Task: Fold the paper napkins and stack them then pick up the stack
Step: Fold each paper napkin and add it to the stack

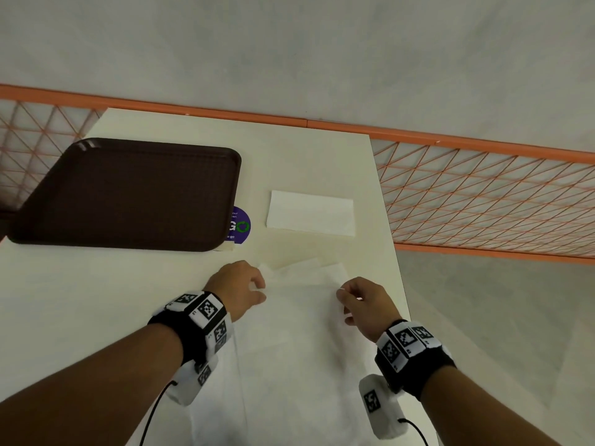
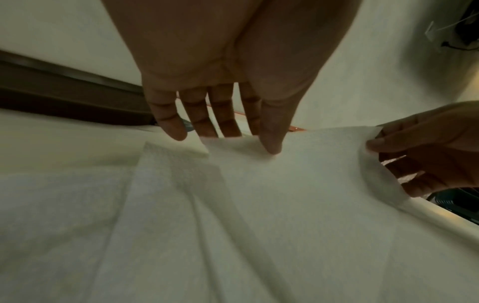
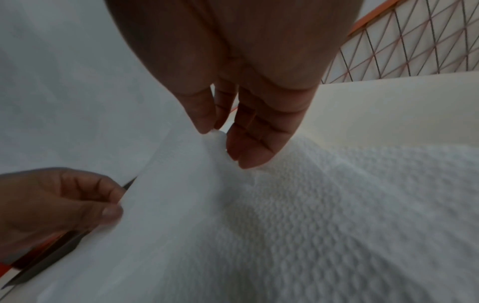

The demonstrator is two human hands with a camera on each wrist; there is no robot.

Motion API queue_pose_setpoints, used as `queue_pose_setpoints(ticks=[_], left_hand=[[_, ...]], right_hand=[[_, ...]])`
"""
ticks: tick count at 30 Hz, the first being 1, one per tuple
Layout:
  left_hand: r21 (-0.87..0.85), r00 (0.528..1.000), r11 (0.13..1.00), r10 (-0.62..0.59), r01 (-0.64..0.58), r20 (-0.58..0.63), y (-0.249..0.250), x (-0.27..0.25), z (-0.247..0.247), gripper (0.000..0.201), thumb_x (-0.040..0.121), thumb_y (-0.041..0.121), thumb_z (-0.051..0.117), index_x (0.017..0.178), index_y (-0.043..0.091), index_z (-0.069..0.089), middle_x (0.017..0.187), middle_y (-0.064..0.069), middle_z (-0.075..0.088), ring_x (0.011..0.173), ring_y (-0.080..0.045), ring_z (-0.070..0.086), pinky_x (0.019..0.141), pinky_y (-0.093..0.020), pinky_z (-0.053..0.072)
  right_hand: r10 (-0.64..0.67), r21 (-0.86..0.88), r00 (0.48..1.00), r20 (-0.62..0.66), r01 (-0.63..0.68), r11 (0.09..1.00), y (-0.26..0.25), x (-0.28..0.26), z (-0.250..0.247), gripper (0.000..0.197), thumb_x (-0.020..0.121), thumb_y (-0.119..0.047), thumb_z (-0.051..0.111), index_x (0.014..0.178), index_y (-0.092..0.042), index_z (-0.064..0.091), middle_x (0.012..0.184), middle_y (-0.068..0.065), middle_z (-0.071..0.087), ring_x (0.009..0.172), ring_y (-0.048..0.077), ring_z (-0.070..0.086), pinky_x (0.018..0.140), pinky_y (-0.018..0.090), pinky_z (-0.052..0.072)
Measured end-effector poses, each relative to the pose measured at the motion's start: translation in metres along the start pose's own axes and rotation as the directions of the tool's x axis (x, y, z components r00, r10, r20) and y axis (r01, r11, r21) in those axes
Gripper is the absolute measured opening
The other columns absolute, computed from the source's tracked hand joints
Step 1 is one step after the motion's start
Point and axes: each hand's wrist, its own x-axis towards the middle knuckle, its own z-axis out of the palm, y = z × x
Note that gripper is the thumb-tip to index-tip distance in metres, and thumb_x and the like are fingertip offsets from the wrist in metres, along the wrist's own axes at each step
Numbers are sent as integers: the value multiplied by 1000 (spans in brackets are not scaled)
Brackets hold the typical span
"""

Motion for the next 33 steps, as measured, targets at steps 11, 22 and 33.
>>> queue_pose_setpoints(ticks=[11, 22, 33], left_hand=[[145, 976, 970, 205, -193, -73, 25, 8, -36, 11, 93, 31, 55, 97, 23, 62, 92, 4, 68, 87, -18, 62, 80, -33, 52], [144, 953, 942, 291, -302, 88, 19, -16, -35, 9, 88, 36, 59, 92, 29, 63, 96, 16, 61, 92, -7, 56, 85, -26, 46], [62, 979, 979, 191, -195, 64, 22, -14, -28, 21, 92, 38, 53, 94, 22, 66, 91, 4, 67, 88, -17, 63, 82, -31, 51]], right_hand=[[-114, -192, 993, -13, 109, 975, -17, 9, -12, 13, 85, -22, 68, 89, -23, 56, 91, -8, 63, 77, 11, 61, 59, 16, 40], [-249, -486, 932, 264, 352, 800, -44, 8, -12, 18, 87, -14, 60, 96, -22, 74, 87, -10, 65, 86, 8, 60, 81, 16, 45], [-135, -598, 848, 513, 466, 652, -44, -22, -17, 20, 84, -19, 60, 95, -30, 74, 105, -10, 68, 94, 6, 59, 87, 20, 46]])
